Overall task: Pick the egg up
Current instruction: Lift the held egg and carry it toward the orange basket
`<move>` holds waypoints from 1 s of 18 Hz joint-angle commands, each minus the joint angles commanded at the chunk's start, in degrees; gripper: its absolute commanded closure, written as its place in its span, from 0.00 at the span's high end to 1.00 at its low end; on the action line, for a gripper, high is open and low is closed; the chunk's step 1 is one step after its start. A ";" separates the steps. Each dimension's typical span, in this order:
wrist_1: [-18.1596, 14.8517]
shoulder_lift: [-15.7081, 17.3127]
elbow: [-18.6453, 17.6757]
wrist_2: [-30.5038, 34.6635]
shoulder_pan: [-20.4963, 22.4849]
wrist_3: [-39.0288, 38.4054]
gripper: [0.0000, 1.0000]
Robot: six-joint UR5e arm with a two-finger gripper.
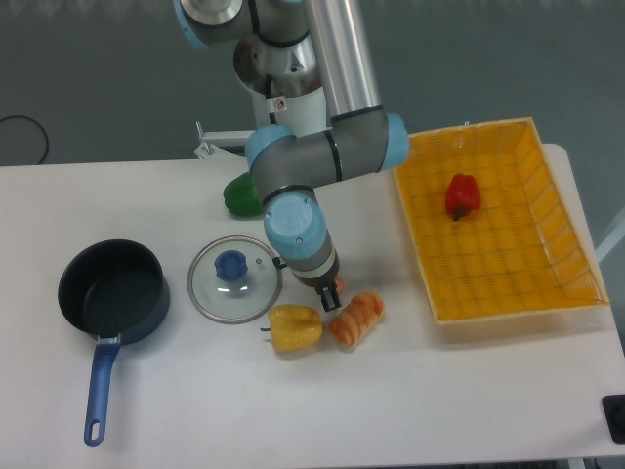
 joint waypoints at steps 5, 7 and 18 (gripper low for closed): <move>0.00 2.47 1.22 -2.73 2.64 -1.67 0.40; 0.00 3.25 1.93 -3.08 3.43 -2.81 0.40; -0.18 5.55 4.04 -3.35 9.05 -5.36 0.40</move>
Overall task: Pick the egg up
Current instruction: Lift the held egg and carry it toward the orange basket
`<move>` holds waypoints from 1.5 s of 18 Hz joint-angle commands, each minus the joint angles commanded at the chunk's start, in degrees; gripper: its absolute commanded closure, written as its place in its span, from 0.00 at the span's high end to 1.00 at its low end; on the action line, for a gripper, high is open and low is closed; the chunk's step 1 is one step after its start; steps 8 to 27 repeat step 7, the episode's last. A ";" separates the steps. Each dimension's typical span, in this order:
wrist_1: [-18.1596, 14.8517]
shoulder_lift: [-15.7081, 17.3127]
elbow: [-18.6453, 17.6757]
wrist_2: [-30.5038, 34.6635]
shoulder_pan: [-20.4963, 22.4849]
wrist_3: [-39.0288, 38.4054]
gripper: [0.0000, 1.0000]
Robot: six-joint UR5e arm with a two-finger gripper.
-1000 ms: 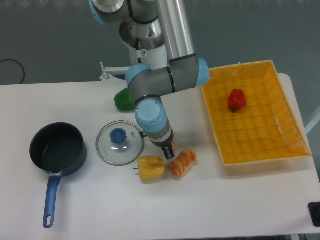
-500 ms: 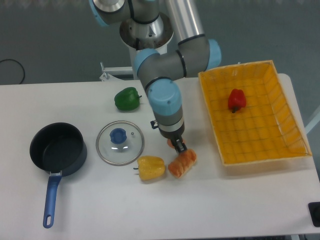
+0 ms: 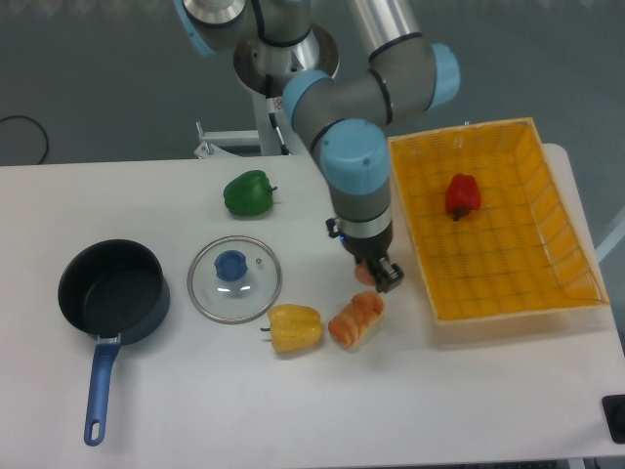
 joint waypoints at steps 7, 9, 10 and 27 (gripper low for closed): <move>0.09 0.35 0.18 0.00 2.29 0.35 0.40; 0.09 0.35 0.18 0.00 2.29 0.35 0.40; 0.09 0.35 0.18 0.00 2.29 0.35 0.40; 0.09 0.35 0.18 0.00 2.29 0.35 0.40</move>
